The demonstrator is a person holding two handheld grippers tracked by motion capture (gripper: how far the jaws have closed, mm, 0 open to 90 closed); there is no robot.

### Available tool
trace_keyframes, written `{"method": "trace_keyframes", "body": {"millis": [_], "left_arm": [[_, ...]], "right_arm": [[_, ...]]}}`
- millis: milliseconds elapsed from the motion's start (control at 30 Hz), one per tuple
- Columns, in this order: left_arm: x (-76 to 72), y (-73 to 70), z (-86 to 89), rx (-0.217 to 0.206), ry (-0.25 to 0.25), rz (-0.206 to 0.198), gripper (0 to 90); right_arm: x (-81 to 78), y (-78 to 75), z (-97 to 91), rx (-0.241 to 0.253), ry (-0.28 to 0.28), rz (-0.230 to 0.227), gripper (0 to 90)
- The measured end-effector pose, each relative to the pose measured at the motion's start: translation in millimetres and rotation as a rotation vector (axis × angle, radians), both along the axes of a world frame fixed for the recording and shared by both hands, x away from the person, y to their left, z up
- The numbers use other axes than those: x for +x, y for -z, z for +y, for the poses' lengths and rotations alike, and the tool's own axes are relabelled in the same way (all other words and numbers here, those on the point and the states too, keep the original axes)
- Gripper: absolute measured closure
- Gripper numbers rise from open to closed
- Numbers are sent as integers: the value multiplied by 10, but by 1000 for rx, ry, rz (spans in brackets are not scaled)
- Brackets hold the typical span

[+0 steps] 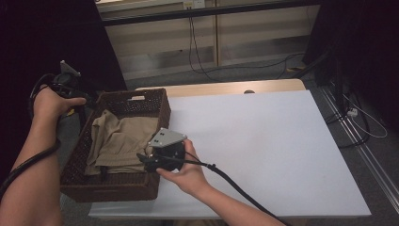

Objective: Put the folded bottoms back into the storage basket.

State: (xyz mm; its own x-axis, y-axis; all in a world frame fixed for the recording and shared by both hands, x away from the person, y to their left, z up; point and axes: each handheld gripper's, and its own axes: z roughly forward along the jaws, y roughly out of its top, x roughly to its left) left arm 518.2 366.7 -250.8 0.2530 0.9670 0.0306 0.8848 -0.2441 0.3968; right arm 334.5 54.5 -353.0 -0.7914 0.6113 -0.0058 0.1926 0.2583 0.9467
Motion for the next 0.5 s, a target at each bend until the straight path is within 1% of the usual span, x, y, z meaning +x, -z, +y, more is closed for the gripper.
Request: {"method": "trace_keyframes", "body": {"millis": [33,67,133,167,300,433,500], "left_arm": [[-10,3,-14,9,4,-5,206],[-22,7,-32,11,9,-9,200],[-48,8,-59,0,20,-20,197],[-62,13,-76,1,28,-21,189],[-120,20,-150,-2,54,-33,183],[-192,34,-229,-17,74,-47,176],[-225,43,-265,-30,83,-54,176]], "right_arm": [[3,-11,-53,6,4,2,229],[10,-20,-104,9,6,4,208],[19,-23,-195,8,14,9,191],[23,-23,-236,5,17,12,179],[19,-21,-374,-3,23,11,163],[-3,-22,-488,-17,18,5,149],[-17,-22,-578,-26,21,2,150]]}}
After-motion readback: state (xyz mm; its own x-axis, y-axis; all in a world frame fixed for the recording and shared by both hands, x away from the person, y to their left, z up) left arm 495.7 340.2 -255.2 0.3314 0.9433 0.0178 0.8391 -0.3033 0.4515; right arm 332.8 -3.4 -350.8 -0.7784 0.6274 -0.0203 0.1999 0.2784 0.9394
